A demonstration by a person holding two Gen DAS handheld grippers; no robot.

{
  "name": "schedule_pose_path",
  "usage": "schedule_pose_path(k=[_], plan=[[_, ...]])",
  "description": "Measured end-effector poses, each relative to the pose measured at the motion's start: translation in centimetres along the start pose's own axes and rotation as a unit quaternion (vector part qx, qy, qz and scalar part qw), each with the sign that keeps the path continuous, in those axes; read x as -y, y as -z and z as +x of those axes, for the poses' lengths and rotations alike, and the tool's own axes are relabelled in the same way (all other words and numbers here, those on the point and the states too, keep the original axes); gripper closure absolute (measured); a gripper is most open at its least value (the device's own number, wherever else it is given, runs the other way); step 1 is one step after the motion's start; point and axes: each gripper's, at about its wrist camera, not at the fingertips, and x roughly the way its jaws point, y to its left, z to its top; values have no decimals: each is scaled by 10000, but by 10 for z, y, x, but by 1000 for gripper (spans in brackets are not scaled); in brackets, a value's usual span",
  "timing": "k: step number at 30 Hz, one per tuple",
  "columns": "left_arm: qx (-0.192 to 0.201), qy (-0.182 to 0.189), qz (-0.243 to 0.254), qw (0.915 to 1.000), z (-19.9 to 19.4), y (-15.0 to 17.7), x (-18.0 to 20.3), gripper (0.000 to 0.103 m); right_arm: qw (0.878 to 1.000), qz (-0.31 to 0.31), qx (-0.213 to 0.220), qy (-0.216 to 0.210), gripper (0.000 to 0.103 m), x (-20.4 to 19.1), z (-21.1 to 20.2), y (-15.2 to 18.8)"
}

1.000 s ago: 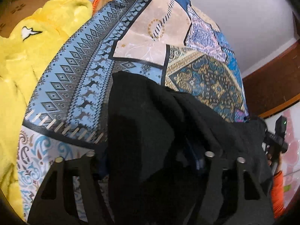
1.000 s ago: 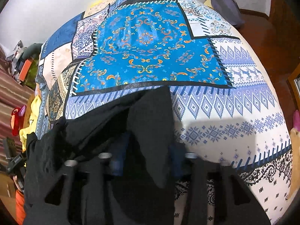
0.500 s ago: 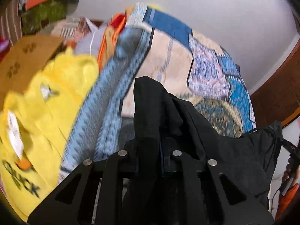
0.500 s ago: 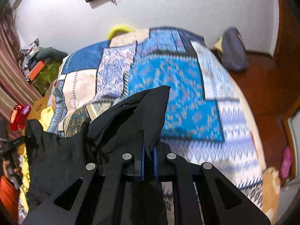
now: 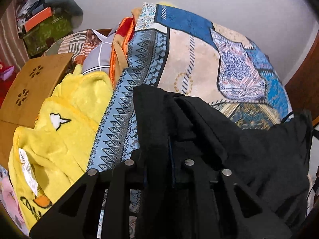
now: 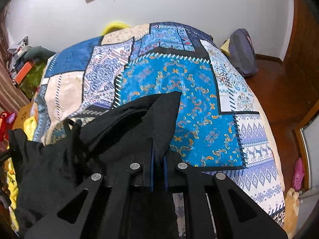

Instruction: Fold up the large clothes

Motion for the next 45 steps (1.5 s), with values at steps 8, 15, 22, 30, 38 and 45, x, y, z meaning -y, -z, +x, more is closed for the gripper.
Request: schedule_pose_path(k=[8, 15, 22, 30, 38, 45], plan=[[-96, -369, 340, 9987, 4, 6, 8, 82, 9993, -295, 27, 237, 94, -11, -13, 5], [-166, -487, 550, 9972, -25, 20, 13, 82, 9992, -373, -72, 112, 92, -10, -54, 15], [129, -355, 756, 9964, -91, 37, 18, 79, 9960, -825, 292, 170, 88, -22, -131, 28], [482, -211, 910, 9945, -168, 77, 19, 52, 9913, -901, 944, 166, 45, -28, -210, 58], [240, -41, 699, 9973, -191, 133, 2, 35, 9935, -1013, 453, 250, 44, -19, -216, 100], [-393, 30, 85, 9992, -168, 188, -32, 35, 9962, -774, -226, 314, 44, 1, -196, 140]])
